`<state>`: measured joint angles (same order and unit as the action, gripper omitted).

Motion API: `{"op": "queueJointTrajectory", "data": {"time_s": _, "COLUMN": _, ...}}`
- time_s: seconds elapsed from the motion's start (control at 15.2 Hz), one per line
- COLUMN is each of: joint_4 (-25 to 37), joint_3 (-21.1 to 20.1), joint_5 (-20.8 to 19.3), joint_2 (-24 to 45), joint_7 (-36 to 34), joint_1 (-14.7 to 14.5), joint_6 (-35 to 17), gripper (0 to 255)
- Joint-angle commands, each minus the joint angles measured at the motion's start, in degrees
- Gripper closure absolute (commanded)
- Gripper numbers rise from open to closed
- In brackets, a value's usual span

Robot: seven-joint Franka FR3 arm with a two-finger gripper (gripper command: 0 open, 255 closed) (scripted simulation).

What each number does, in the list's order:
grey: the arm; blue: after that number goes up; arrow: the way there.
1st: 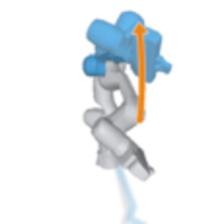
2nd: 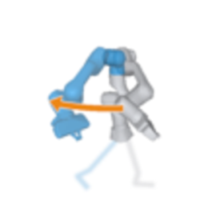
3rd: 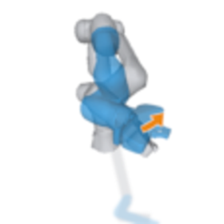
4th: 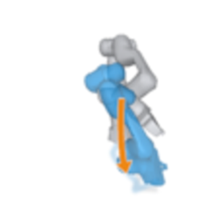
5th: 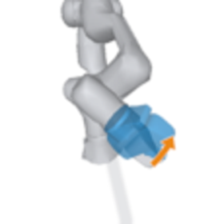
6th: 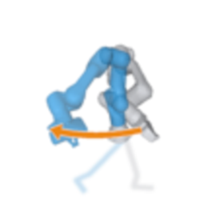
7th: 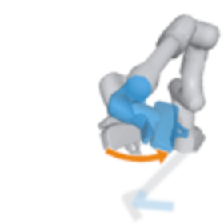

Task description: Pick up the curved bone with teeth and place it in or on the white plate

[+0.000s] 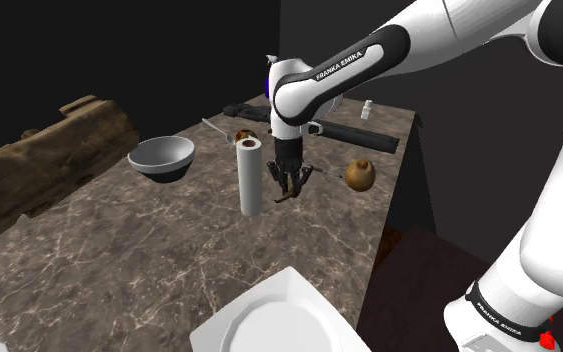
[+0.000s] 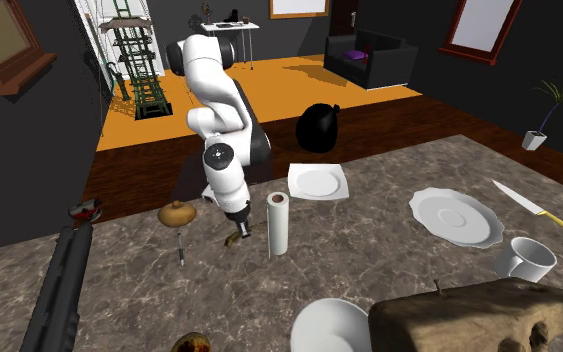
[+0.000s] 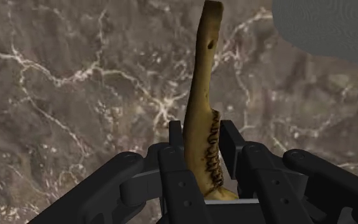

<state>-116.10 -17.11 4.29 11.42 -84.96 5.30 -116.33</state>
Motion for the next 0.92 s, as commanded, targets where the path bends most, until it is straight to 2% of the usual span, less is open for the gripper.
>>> {"op": "queueJointTrajectory", "data": {"time_s": 0.0, "joint_4": 0.41, "joint_3": -0.05, "joint_5": 0.23, "joint_2": -0.89, "joint_7": 0.05, "joint_1": 0.08, "joint_6": 1.29, "gripper": 255}}
{"op": "queueJointTrajectory", "data": {"time_s": 0.79, "joint_4": 5.05, "joint_3": -0.14, "joint_5": 1.09, "joint_2": -4.66, "joint_7": -0.03, "joint_1": 0.41, "joint_6": 9.57, "gripper": 255}}
{"op": "queueJointTrajectory", "data": {"time_s": 0.86, "joint_4": 3.49, "joint_3": -0.65, "joint_5": 1.63, "joint_2": -5.91, "joint_7": -0.79, "joint_1": -0.08, "joint_6": 9.11, "gripper": 255}}
